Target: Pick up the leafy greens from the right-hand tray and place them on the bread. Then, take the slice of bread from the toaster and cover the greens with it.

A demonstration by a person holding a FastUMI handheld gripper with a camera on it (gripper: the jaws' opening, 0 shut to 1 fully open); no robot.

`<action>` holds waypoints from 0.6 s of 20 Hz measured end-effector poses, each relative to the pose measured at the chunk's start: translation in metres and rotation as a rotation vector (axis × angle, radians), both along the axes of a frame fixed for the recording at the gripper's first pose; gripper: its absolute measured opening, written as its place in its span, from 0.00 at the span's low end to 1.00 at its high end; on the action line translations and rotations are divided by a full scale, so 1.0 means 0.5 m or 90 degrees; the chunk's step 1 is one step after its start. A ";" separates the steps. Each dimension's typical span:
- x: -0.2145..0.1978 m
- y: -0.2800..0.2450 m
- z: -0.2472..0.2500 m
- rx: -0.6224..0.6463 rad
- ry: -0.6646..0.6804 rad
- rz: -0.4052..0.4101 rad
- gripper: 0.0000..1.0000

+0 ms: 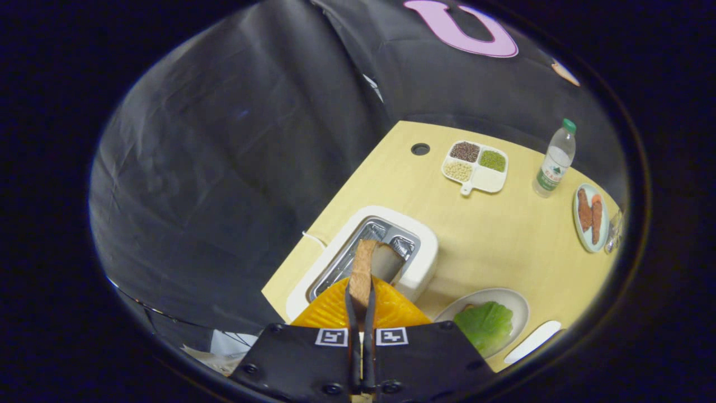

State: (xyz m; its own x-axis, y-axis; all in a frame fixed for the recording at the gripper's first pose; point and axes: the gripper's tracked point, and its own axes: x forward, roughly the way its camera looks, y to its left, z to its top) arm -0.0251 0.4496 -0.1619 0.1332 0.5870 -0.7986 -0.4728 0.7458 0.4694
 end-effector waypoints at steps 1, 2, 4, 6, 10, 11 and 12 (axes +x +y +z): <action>0.003 -0.008 0.007 0.007 0.000 -0.006 0.04; 0.003 -0.018 0.016 0.014 0.002 -0.016 0.04; 0.003 -0.037 0.028 0.030 0.007 -0.032 0.04; 0.012 -0.057 0.039 0.041 0.002 -0.043 0.04; 0.011 -0.087 0.062 0.075 0.011 -0.068 0.04; 0.010 -0.097 0.064 0.079 0.015 -0.070 0.04; 0.010 -0.107 0.063 0.083 0.014 -0.073 0.04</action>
State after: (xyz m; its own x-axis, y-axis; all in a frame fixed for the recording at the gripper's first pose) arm -0.0202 0.3960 -0.1304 0.1890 0.6681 -0.7197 -0.3765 0.7262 0.5753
